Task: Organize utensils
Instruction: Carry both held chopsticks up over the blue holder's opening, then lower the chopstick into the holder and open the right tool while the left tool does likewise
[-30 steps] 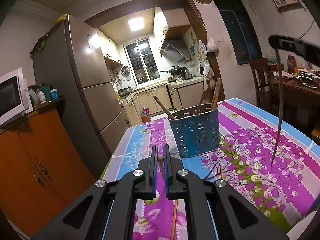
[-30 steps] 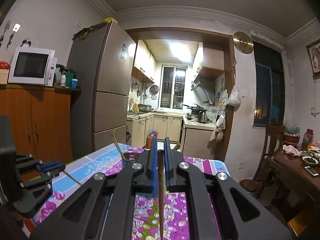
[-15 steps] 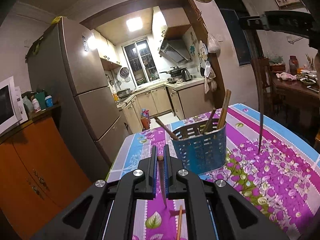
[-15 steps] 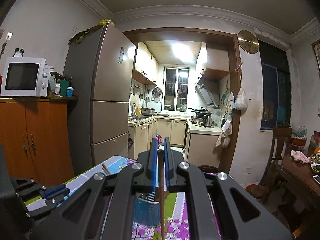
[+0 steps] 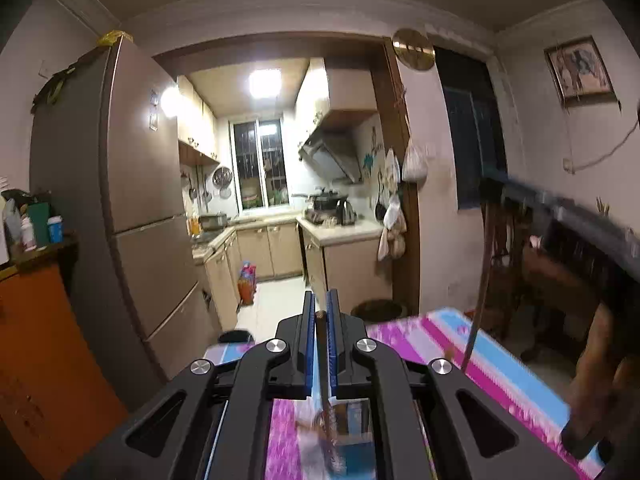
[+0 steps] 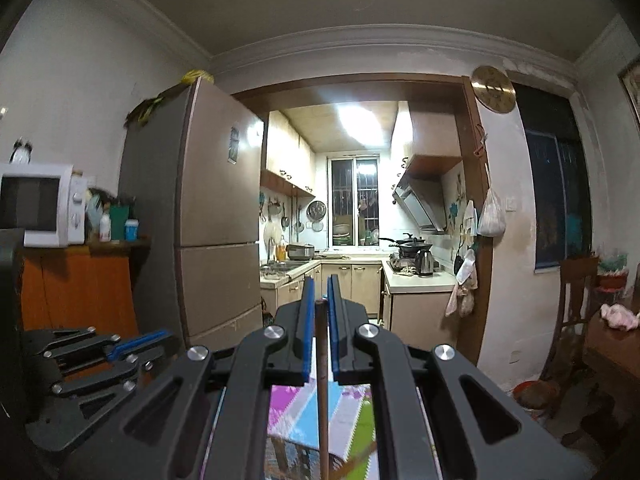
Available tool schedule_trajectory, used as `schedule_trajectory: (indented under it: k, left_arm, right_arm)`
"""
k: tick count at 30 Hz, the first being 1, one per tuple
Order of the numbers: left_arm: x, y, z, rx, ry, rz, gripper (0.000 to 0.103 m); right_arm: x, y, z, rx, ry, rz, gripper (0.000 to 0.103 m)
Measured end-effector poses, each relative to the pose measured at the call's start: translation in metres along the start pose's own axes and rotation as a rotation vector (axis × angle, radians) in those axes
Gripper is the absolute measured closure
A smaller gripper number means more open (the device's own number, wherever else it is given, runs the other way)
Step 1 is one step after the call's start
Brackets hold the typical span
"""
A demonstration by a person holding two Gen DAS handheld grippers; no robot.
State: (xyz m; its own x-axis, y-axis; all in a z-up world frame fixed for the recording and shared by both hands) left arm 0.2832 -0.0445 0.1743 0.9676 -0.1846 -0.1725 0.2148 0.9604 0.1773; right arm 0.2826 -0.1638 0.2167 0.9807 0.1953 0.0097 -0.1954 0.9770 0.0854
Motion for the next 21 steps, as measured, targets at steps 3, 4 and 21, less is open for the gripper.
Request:
schedule_trajectory:
  k: [3, 4, 21]
  left_arm:
    - [0.023, -0.001, 0.021, -0.012, -0.04, -0.013, 0.096]
    - [0.031, -0.002, 0.023, -0.018, -0.045, -0.019, 0.096]
    - [0.078, 0.009, 0.042, -0.068, -0.148, -0.075, 0.096]
  right_arm:
    - [0.022, -0.005, -0.003, 0.024, 0.006, -0.001, 0.098]
    - [0.029, -0.006, -0.005, 0.028, 0.01, -0.002, 0.098]
    - [0.093, -0.033, -0.08, 0.154, 0.13, 0.014, 0.098]
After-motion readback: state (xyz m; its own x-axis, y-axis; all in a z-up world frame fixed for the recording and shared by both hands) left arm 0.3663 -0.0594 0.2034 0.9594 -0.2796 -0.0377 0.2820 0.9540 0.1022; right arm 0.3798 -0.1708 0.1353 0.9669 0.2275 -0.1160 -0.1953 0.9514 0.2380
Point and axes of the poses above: each gripper's, at about its wrist camera, not at the fingertips, and x roughly the way its jaws point, y to its left, z to its top, the point moved 8 cm from there along x, roughly the way its jaws point, and after that the axes turned 4 degrees about x, right-handed, at the moved point
